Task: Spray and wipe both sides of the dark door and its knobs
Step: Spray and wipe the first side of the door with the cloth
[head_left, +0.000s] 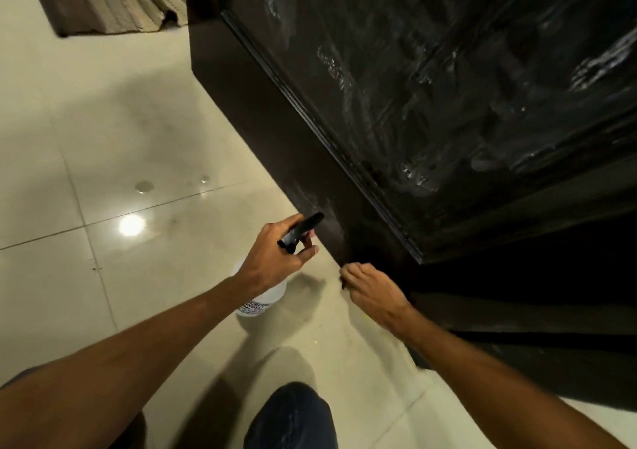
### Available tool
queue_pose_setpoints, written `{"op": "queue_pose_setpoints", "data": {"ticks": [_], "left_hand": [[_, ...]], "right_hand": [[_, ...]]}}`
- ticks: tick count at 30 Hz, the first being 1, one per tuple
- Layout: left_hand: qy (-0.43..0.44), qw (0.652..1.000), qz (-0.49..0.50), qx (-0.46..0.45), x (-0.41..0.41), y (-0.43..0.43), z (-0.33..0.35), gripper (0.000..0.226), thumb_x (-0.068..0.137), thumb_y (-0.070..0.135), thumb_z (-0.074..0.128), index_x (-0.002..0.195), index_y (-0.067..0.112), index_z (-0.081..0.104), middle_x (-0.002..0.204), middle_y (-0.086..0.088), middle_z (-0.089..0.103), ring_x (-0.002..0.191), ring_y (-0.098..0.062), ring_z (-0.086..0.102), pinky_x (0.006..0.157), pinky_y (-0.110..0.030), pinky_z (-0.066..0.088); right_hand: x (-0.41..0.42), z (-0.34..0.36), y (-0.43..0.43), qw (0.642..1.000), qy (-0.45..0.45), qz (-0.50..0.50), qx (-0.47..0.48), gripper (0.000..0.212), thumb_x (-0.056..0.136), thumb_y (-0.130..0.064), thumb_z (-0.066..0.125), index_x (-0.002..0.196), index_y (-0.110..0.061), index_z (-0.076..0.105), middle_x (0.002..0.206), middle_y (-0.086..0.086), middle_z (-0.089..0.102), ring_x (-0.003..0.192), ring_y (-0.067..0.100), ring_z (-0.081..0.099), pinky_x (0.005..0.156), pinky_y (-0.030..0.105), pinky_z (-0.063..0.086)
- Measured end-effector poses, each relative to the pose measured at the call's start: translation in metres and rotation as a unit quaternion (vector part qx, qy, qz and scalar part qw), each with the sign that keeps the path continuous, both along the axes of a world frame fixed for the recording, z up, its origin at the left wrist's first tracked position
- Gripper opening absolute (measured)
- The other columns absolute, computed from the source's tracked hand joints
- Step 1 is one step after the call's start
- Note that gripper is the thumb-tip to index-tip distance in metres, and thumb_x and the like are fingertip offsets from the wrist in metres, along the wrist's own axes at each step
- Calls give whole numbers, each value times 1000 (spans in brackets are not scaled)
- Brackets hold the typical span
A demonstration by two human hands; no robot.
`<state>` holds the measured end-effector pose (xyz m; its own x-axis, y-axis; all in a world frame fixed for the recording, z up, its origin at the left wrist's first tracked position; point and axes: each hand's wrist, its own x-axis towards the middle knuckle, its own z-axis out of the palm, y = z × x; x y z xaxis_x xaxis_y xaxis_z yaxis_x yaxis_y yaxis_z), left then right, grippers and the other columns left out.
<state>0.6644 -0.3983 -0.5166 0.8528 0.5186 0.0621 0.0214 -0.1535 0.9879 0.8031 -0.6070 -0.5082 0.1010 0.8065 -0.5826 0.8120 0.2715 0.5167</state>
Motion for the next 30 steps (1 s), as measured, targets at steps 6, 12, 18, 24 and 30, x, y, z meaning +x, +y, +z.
{"op": "queue_pose_setpoints", "data": {"ticks": [6,12,18,24,30], "left_hand": [[-13,999,37,1,-6,33,5,22,81,18,82,96,19,67,85,2,73,78,-28,71,78,-47,57],[-7,999,44,-24,-5,51,8,24,84,11,84,100,18,67,87,4,73,83,-19,71,82,-30,57],[-25,997,73,0,-6,78,6,31,83,7,84,103,22,66,88,4,73,84,-16,72,81,-22,56],[-14,998,59,0,-6,77,4,25,84,11,84,101,18,67,88,2,73,79,-21,71,77,-36,58],[-24,998,55,-3,-8,54,10,23,83,7,84,95,16,66,85,1,72,78,-21,70,78,-36,57]], "right_hand": [[20,32,119,973,-96,55,203,53,95,-18,38,146,-9,52,148,12,43,119,29,41,89,37,31],[14,-19,92,995,-75,65,0,55,100,-19,55,154,-14,42,158,15,31,145,35,24,116,43,26],[20,-8,181,981,-81,36,171,52,97,-25,45,148,-18,51,148,9,39,124,28,34,93,35,34],[11,-7,104,999,-42,24,21,50,100,-19,51,150,-11,47,150,12,38,134,32,35,107,41,31],[13,75,104,986,-45,3,158,53,92,-15,37,139,-4,57,148,17,42,121,34,43,92,40,40]]}}
